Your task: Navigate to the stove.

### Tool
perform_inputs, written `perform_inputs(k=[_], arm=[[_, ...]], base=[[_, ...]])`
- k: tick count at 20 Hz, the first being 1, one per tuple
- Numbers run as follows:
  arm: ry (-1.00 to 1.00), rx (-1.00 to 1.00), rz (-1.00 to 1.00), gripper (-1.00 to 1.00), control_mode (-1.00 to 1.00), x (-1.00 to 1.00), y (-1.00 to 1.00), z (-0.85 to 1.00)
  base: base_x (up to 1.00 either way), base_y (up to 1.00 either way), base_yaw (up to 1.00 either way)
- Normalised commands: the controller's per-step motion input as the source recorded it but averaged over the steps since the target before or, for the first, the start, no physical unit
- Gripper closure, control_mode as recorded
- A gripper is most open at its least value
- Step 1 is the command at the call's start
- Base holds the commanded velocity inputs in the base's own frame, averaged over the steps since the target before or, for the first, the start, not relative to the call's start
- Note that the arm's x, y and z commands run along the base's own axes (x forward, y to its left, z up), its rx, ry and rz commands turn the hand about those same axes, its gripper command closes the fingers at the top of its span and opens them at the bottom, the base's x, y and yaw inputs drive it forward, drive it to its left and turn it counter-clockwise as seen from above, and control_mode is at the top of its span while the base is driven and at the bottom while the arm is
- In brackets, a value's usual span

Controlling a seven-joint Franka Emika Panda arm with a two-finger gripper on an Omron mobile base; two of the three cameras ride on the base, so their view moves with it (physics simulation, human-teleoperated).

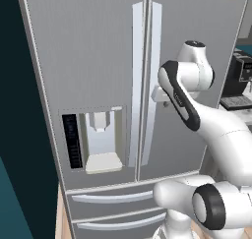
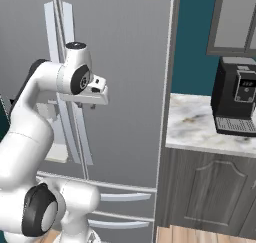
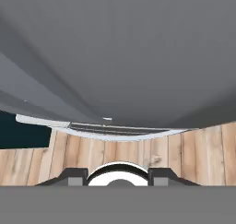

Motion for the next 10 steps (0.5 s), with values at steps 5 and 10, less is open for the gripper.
perform_inputs(k=[5,10], arm=[[-0.04,0.00,0.00,-1.00,-1.00,-0.79,0.04,0.00],[-0.09,0.00,-0.02,-1.00,-1.00,-1.00,-0.01,0.00]], base=[[0.00,0.00,0.00],[0.00,0.00,0.00]])
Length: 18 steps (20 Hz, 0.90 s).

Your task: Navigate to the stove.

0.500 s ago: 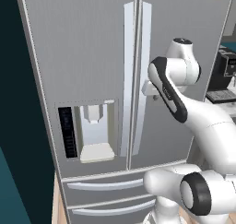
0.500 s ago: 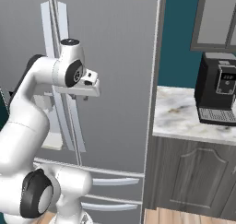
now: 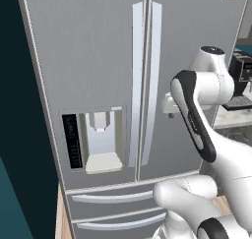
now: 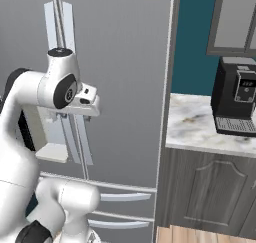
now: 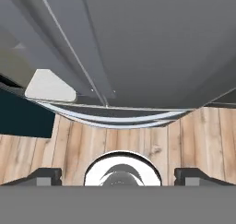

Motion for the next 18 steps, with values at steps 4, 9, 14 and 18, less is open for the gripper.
perform_inputs(k=[4,9,14,18], arm=[[-0.10,0.01,-0.01,-1.00,-1.00,-0.97,-0.34,0.00],[-0.02,0.06,0.00,-1.00,-1.00,-0.71,-0.83,0.00],[0.00,0.00,0.00,-1.00,1.00,0.00,0.00,0.00],[0.00,0.00,0.00,-1.00,1.00,0.00,0.00,0.00]], base=[[0.00,0.00,0.00],[0.00,0.00,0.00],[-0.63,-1.00,0.00],[-0.52,-1.00,0.00]])
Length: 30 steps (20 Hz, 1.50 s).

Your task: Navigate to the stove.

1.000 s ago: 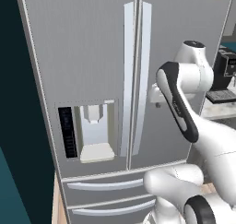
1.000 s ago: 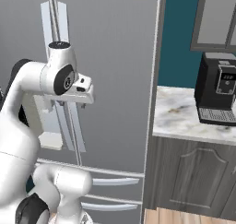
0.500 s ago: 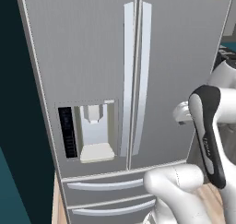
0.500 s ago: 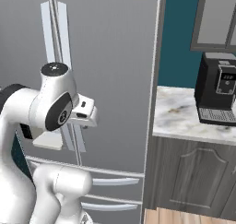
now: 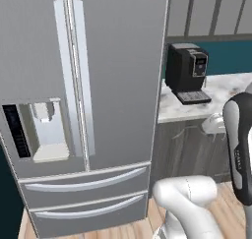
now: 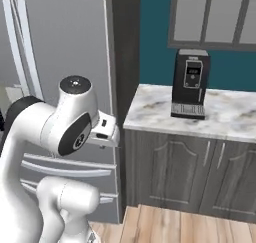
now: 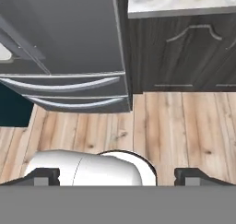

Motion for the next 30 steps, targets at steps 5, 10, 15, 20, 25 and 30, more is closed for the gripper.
perform_inputs(k=[5,10,15,20,25,30], arm=[[0.00,0.00,0.00,-1.00,1.00,0.00,0.00,0.00],[0.00,0.00,0.00,-1.00,1.00,0.00,0.00,0.00],[0.00,0.00,0.00,-1.00,1.00,0.00,0.00,0.00],[0.00,0.00,0.00,-1.00,1.00,0.00,0.00,0.00],[0.00,0.00,0.00,-1.00,1.00,0.00,0.00,0.00],[0.00,0.00,0.00,-1.00,1.00,0.00,0.00,0.00]], base=[[-0.24,-1.00,0.00],[-0.02,-1.00,-0.03],[0.01,-0.62,-0.68],[0.00,0.00,-1.00],[0.00,0.00,-1.00],[0.00,0.00,-1.00]])
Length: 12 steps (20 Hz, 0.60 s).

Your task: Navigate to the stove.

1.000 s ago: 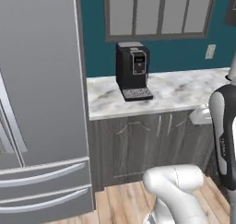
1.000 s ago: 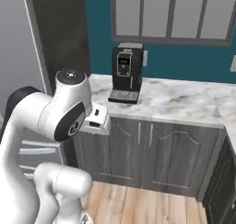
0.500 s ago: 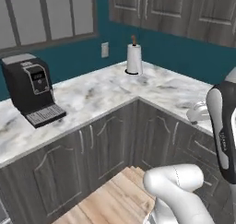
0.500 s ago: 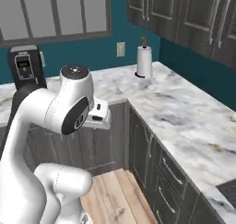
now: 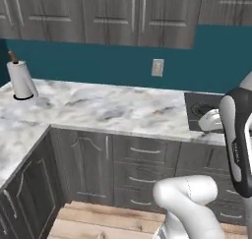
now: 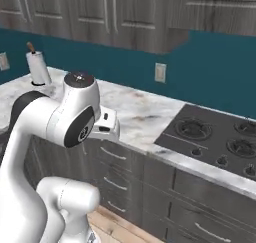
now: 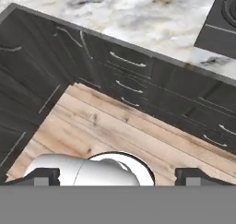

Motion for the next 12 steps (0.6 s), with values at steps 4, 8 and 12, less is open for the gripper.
perform_inputs(k=[4,8,12], arm=[[0.00,0.00,0.00,-1.00,1.00,0.00,0.00,0.00],[0.00,0.00,0.00,-1.00,1.00,0.00,0.00,0.00],[0.00,0.00,0.00,-1.00,1.00,0.00,0.00,0.00]], base=[[0.00,-0.32,-0.93],[0.00,-0.53,-0.88],[0.42,-0.68,-0.67]])
